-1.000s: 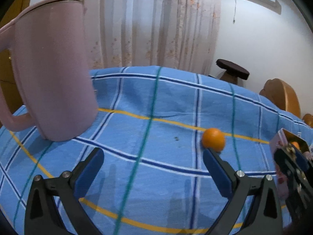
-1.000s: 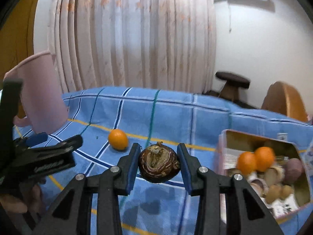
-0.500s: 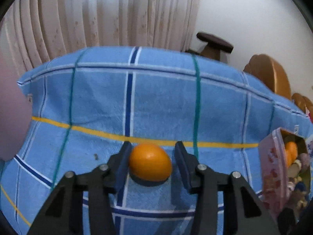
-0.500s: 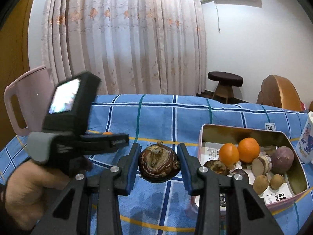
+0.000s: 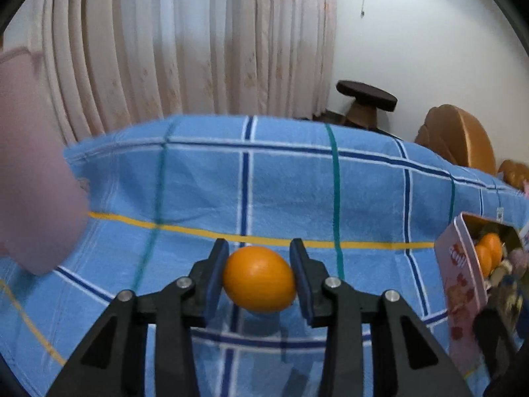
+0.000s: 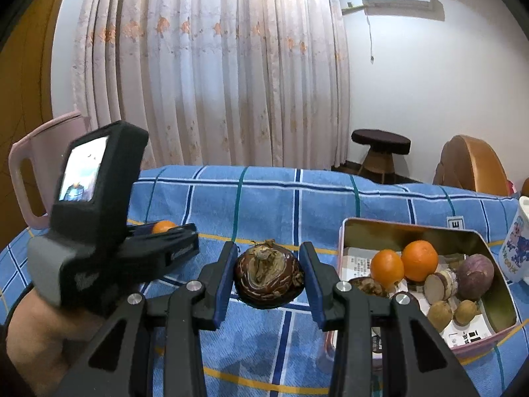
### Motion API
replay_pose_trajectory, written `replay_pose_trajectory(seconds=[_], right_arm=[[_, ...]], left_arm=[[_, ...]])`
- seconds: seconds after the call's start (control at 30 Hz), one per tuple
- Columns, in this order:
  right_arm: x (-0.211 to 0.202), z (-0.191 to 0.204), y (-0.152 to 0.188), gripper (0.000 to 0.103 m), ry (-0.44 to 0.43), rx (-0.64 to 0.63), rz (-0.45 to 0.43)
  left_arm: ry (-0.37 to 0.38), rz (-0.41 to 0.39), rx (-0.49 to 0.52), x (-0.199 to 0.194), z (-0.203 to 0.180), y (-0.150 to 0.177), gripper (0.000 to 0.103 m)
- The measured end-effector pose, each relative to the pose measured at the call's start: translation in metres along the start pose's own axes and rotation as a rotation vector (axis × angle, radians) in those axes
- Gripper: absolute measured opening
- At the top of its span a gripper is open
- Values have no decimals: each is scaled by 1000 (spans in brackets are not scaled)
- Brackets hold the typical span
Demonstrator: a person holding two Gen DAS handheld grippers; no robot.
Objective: Organize fruits
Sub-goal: 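Carry the orange and bulb fruit into the tin and open both tools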
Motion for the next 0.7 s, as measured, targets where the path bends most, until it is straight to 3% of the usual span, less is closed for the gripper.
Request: replay_pose_trajectory(seconds=[0.43, 0.7], right_arm=[[-15, 7, 6, 41, 13, -40, -42], [-30, 8, 8, 41, 16, -60, -51]], left_arm=[[-63, -66, -53, -48, 25, 29, 40], [-89, -97, -44, -67, 18, 39, 40]])
Point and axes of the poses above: each gripper's, at about its wrist camera, not at the fingertips, and x roughly the way its jaws point, z to its left, y to its underside, the point moved 9 cm from there along x, roughly the way its jaws point, and after that the axes turned 10 degrees about x, right-handed, at the moved point
